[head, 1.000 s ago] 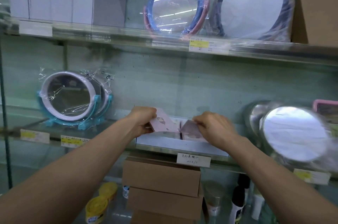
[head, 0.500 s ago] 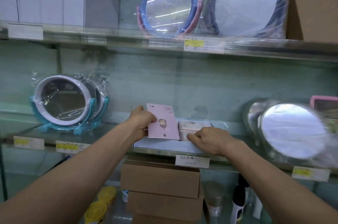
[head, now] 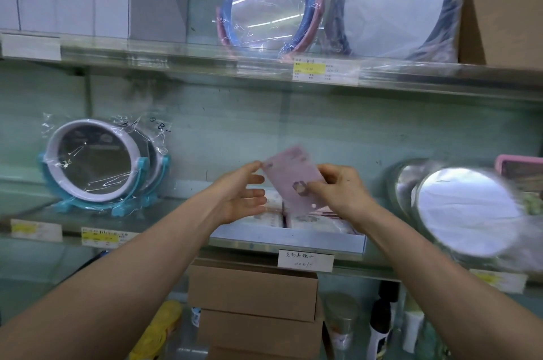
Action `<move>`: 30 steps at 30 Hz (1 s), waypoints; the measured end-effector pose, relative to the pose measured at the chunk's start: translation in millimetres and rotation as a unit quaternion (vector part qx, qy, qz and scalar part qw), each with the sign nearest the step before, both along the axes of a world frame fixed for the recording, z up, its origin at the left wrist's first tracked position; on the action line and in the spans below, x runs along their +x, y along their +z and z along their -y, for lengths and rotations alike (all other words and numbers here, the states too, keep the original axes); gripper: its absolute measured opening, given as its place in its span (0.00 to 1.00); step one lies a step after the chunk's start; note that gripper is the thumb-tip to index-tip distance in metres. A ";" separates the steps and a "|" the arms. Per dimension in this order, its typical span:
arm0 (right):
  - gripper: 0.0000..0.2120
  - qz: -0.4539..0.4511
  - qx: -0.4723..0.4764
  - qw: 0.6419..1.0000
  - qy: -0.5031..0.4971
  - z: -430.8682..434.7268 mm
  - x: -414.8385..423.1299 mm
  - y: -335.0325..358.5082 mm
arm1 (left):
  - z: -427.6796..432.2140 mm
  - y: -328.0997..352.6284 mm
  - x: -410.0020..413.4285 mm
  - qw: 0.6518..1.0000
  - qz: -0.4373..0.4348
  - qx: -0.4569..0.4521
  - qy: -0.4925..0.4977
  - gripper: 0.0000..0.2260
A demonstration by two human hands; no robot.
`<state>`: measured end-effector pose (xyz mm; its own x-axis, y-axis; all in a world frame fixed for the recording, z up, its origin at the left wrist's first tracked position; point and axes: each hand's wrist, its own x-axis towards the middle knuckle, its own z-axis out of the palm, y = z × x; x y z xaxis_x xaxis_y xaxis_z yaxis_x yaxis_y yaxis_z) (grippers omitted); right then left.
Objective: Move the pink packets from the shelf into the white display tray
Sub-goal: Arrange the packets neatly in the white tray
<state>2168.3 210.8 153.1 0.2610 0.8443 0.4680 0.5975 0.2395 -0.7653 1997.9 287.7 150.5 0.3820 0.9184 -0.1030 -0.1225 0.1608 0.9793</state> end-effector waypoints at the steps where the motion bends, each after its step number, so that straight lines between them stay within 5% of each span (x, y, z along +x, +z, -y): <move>1: 0.10 0.036 0.014 0.999 -0.007 0.6 1.7 -2.5 | 1.0 0.6 -1.3 0.999 0.023 -0.022 -0.014 0.19; 6: 0.14 0.208 0.029 0.977 -0.029 3.6 -1.1 -16.2 | 11.4 -3.2 10.2 0.995 0.070 -0.022 -0.068 0.03; 8: 0.23 0.254 0.007 0.966 -0.050 5.7 0.9 -18.3 | 6.9 -5.5 14.8 0.995 0.093 0.001 -0.031 0.22; 10: 0.33 0.217 -0.038 0.974 -0.046 8.0 5.4 -20.0 | 3.9 -5.2 15.2 0.996 0.086 0.022 -0.012 0.28; 13: 0.38 0.097 -0.066 0.993 0.009 9.7 10.2 -22.8 | 1.2 -6.5 13.8 0.998 0.047 0.043 -0.027 0.24; 21: 0.33 0.070 -0.030 0.997 0.003 9.9 18.0 -26.7 | 2.6 -5.8 15.6 0.995 0.078 0.039 -0.048 0.20; 26: 0.29 0.355 0.000 0.932 -0.067 13.4 17.7 -25.6 | 3.6 -1.5 24.4 0.997 0.068 0.026 -0.017 0.18; 28: 0.17 0.381 0.024 0.923 -0.053 12.5 13.1 -19.7 | 9.9 1.4 26.9 0.999 0.035 0.021 -0.035 0.06; 30: 0.10 0.368 -0.003 0.928 -0.056 12.2 12.2 -16.4 | 9.9 3.0 26.2 0.997 -0.056 0.037 -0.033 0.05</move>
